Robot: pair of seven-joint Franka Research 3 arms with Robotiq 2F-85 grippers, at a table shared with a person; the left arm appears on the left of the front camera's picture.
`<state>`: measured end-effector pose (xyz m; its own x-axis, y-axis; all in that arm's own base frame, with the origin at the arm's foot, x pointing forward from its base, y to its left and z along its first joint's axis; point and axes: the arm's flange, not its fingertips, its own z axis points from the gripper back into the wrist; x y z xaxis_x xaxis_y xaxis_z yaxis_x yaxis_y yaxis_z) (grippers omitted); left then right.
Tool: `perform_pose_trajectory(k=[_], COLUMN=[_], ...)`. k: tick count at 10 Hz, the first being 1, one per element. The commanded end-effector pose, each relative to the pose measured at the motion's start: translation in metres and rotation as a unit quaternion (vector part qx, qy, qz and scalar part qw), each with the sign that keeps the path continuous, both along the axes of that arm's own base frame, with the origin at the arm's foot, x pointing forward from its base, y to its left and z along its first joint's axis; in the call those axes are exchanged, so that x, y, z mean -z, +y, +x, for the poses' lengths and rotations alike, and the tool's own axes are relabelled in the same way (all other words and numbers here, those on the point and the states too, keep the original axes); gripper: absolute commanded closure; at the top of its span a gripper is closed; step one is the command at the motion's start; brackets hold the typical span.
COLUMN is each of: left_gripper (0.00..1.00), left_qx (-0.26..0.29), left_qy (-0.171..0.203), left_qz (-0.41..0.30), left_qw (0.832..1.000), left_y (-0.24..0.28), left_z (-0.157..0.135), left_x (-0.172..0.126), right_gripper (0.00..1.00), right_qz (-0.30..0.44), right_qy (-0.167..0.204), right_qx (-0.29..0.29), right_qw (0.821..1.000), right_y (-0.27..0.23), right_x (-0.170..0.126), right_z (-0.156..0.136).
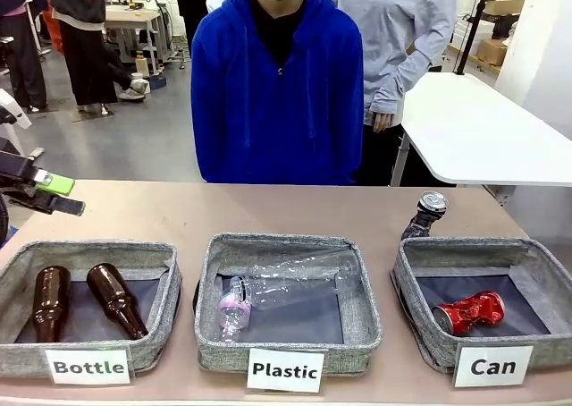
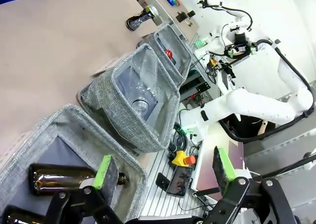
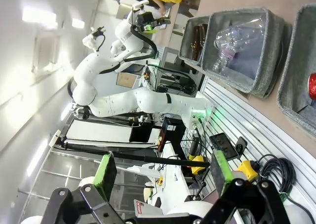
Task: Sort the can waste into the basket.
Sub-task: Pick up the can waste from the table and place it in the right Fabric basket.
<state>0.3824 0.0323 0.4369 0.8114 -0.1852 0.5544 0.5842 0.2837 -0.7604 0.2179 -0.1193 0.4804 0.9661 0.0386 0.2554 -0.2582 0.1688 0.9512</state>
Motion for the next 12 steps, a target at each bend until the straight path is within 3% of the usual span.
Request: perform_pose_trajectory(k=[1, 2, 3, 5, 6, 7, 9, 10, 11, 12], left_gripper=[0.00, 0.00, 0.00, 0.00, 0.00, 0.00, 0.00, 0.00, 0.00, 0.00], left_qx=[-0.007, -0.007, -0.007, -0.007, -0.007, -0.007, -0.007, -0.007, -0.007, -0.007], left_qy=[0.004, 0.004, 0.004, 0.004, 0.004, 0.004, 0.004, 0.004, 0.004, 0.004], left_qz=[-0.002, -0.002, -0.002, -0.002, -0.002, -0.002, -0.002, -0.002, -0.002, -0.002], left_qw=[1.000, 1.000, 1.000, 1.000, 1.000, 1.000, 1.000, 1.000, 1.000, 1.000], left_y=[-0.001, -0.001, -0.001, -0.001, -0.001, -0.001, -0.001, -0.001, -0.001, -0.001], left_z=[-0.001, -0.001, -0.001, -0.001, -0.001, -0.001, -0.001, -0.001, -0.001, -0.001], left_x=[0.000, 0.000, 0.000, 0.000, 0.000, 0.000, 0.000, 0.000, 0.000, 0.000], right_gripper=[0.00, 0.00, 0.00, 0.00, 0.00, 0.00, 0.00, 0.00, 0.00, 0.00], right_qz=[-0.003, 0.000, -0.097, -0.210, -0.277, -0.335, -0.362, -0.360, -0.356, -0.356], right_qy=[-0.008, 0.000, -0.054, -0.130, -0.215, -0.281, -0.364, -0.344, -0.304, -0.304], right_qx=[-0.004, 0.000, -0.043, -0.077, -0.108, -0.081, -0.038, -0.011, -0.100, -0.100], right_qw=[1.000, 1.000, 0.993, 0.966, 0.930, 0.896, 0.857, 0.867, 0.878, 0.878], right_y=[-0.001, 0.000, 0.018, 0.035, 0.035, 0.030, 0.037, 0.044, 0.037, 0.037], right_x=[0.002, 0.000, -0.008, 0.003, 0.019, 0.033, 0.048, 0.044, 0.031, 0.031], right_z=[-0.003, 0.000, 0.010, 0.084, 0.126, 0.152, 0.172, 0.160, 0.173, 0.173])
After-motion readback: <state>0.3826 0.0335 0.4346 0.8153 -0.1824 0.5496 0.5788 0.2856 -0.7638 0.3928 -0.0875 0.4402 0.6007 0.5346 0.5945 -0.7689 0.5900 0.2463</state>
